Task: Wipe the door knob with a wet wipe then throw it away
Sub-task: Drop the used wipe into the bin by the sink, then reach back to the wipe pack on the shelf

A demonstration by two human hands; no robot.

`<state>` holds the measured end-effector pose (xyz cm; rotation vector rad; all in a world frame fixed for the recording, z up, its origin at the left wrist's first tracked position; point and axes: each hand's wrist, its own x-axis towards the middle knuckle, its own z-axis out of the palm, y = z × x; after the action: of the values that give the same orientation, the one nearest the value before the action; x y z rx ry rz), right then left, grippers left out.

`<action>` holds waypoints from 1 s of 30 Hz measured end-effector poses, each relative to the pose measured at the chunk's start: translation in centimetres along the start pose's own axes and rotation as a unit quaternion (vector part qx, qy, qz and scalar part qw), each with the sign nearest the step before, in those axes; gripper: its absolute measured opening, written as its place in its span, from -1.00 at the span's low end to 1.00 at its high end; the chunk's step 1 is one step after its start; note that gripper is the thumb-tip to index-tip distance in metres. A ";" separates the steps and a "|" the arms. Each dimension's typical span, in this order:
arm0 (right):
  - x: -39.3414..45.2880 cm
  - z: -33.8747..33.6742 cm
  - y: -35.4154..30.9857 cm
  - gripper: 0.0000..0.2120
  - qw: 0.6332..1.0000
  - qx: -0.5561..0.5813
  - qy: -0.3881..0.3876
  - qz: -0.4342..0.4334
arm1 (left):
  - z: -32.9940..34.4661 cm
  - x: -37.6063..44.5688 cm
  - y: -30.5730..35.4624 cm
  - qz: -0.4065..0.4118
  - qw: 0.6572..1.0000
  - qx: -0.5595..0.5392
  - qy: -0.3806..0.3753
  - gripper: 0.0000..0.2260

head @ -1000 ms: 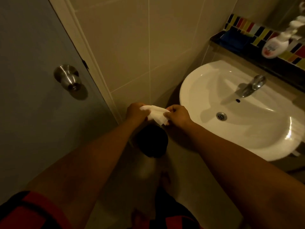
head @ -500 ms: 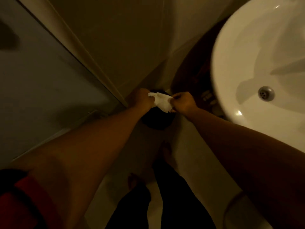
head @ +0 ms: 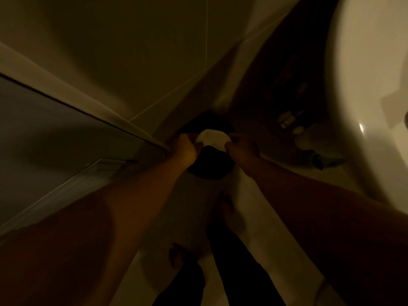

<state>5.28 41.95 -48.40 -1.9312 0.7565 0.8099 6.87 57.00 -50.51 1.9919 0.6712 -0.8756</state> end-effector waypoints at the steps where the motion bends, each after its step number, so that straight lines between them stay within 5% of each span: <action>1: -0.1 0.0 0.0 -0.52 1.000 -0.002 -0.015 -0.004 | 0.1 0.1 0.0 -0.008 1.000 -0.013 -0.003 -0.68; 11: -7.4 -4.2 -4.1 -0.58 0.995 -0.062 0.008 -0.080 | -4.1 -5.8 5.7 0.111 0.975 0.193 -0.009 -0.62; 23: -32.8 -11.1 -9.7 -0.54 0.963 -0.121 0.122 -0.206 | -14.3 -27.1 12.8 0.324 0.861 0.391 0.023 -0.60; 30: -45.9 -20.2 -9.9 -0.45 0.928 -0.161 0.264 -0.209 | -15.6 -39.8 20.9 0.430 0.788 0.437 0.065 -0.59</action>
<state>-9.97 36.72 0.11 -2.5375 0.4960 0.1451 2.61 54.44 -3.18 2.7723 -0.7486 -0.4688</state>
